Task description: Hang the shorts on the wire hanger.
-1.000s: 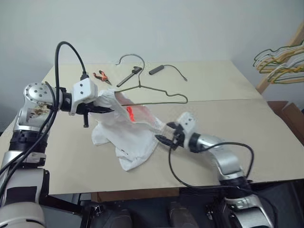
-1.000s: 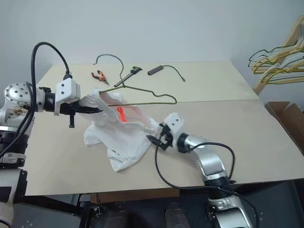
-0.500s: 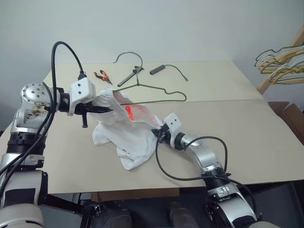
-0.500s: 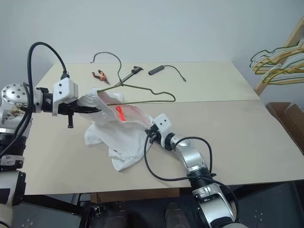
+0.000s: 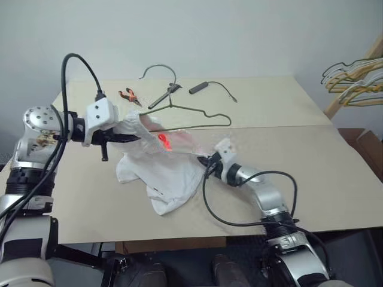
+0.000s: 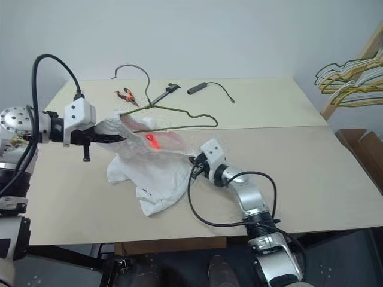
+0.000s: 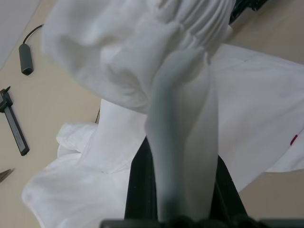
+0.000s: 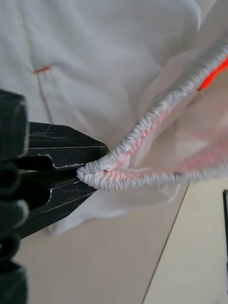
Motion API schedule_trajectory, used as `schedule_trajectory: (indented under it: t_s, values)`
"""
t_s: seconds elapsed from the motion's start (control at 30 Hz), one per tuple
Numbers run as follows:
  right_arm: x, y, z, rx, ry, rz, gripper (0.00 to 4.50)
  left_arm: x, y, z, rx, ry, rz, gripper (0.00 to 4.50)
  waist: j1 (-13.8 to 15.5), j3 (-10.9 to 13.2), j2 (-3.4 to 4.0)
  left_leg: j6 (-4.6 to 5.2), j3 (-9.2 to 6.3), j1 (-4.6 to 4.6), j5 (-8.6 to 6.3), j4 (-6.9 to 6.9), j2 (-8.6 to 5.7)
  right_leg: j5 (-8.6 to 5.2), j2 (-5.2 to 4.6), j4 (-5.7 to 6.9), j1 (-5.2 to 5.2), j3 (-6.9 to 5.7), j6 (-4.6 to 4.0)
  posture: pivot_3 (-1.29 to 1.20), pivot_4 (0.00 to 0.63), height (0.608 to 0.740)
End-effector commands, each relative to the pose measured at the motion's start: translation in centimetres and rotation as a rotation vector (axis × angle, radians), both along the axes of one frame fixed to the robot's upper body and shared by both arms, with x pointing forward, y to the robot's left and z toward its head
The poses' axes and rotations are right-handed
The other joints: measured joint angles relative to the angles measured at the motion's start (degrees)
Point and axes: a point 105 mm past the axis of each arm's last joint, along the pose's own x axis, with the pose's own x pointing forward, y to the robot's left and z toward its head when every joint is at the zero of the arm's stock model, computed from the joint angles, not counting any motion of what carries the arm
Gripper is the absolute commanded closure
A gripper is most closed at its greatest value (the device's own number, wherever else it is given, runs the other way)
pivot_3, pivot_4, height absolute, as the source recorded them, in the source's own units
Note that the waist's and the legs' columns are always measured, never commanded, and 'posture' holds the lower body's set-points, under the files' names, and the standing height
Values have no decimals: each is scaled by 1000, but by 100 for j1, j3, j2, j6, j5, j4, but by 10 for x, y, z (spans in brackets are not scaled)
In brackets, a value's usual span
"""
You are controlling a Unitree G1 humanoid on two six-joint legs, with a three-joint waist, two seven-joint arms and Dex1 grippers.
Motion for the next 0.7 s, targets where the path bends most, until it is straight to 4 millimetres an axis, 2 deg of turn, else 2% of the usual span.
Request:
schedule_trajectory:
  t_s: [0.03, 0.1, 0.2, 0.37, 0.57, 0.6, 0.7]
  values:
    - [6, -35, 25, 3, -26, -12, 4474, -18, 14, 14, 17, -30, -46, 4500, -3, 0, 0, 0, 1, 0, 0, 0, 0, 0, 0, -1, 0, 1, 0, 17, 61, 740]
    - [9, -53, 32, -25, -22, -23, 4474, -29, 21, 4, 95, -11, -80, 4500, -12, 1, 2, 0, 2, 0, 0, -1, 0, 0, 0, -1, -1, 2, 0, 22, 64, 740]
    - [9, -66, 40, -53, -23, -19, 4474, -36, 29, -6, 161, -5, -100, 4500, 9, 2, 2, 0, 3, 3, 0, -1, 2, -1, 2, -1, 1, 1, -1, 25, 67, 740]
    - [3, -75, 43, -106, -28, 13, 4474, -22, 33, -5, 103, -35, 12, 4500, 46, 3, 2, 0, 4, 1, 0, -1, 1, -2, 1, -3, 3, 1, 0, 23, 69, 740]
    - [-2, -77, 38, -130, -21, 18, 4474, -13, 25, 14, -70, -75, 62, 4500, 75, 3, 2, 1, 3, -3, 0, -1, 1, -2, 0, -7, 2, -1, 1, 12, 67, 740]
    - [-2, -77, 38, -130, -21, 17, 4474, -13, 25, 14, -69, -70, 70, 4500, 65, 3, 2, 1, 4, -2, 0, -1, 1, -2, 0, -5, 1, 0, 1, 12, 67, 740]
    - [-3, -78, 42, -127, -28, 18, 4474, -14, 36, -4, 79, -41, 87, 4500, 33, 3, 2, 1, 4, 0, 0, -1, 1, -2, 1, -3, 1, 1, 1, 8, 66, 740]
